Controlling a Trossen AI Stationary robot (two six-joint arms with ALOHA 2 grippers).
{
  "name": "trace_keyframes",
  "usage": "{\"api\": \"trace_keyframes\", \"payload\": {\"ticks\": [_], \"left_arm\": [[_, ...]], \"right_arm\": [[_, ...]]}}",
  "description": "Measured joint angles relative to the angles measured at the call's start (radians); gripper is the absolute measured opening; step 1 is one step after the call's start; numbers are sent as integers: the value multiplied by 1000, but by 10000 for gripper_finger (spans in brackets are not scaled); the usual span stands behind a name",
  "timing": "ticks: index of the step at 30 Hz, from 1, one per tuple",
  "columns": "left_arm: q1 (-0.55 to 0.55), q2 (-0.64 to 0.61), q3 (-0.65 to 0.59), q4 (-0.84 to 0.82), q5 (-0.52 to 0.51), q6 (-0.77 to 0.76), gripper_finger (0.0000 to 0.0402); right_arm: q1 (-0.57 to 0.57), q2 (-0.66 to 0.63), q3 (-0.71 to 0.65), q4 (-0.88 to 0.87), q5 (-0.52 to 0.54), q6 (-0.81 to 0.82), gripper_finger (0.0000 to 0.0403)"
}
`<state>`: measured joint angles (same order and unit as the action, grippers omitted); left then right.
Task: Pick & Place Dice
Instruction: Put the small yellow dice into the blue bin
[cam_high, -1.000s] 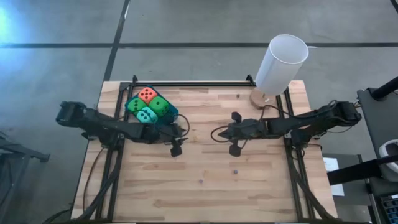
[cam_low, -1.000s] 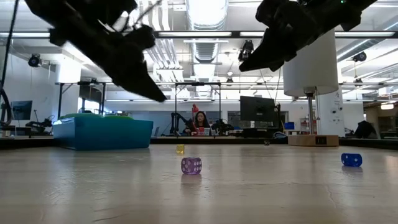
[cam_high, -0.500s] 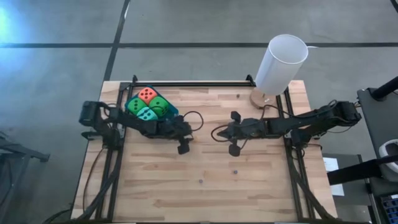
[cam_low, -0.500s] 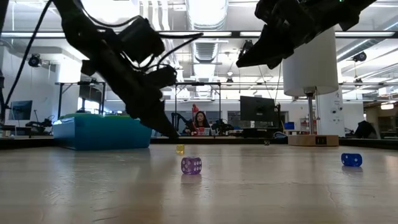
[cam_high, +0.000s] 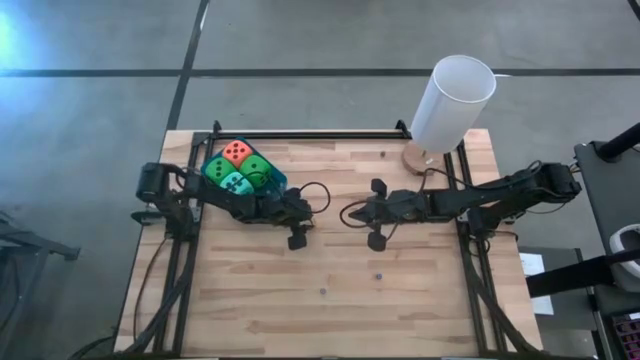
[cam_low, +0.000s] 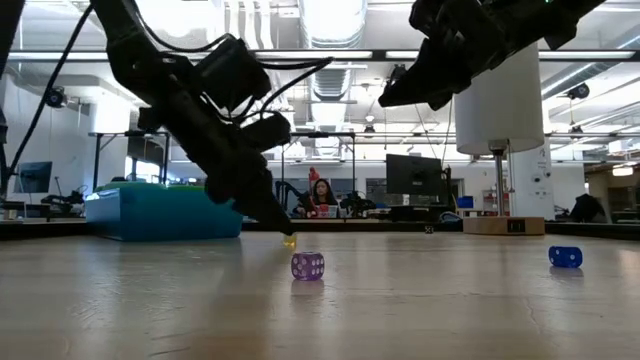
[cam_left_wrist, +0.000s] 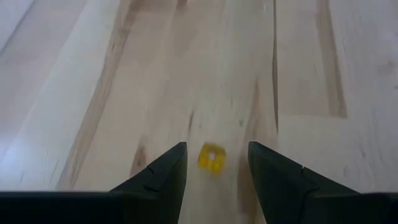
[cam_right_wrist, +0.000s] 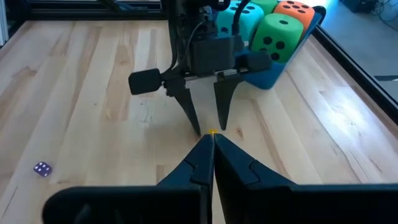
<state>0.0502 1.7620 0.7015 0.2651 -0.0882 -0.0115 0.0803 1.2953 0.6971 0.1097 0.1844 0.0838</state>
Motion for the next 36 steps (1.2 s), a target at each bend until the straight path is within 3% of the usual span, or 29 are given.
{"api": "trace_keyframes", "payload": {"ticks": [36], "left_arm": [[8,15,-5,23,3,12,161]], "right_arm": [[0,0,0,1,0,2,8]]}}
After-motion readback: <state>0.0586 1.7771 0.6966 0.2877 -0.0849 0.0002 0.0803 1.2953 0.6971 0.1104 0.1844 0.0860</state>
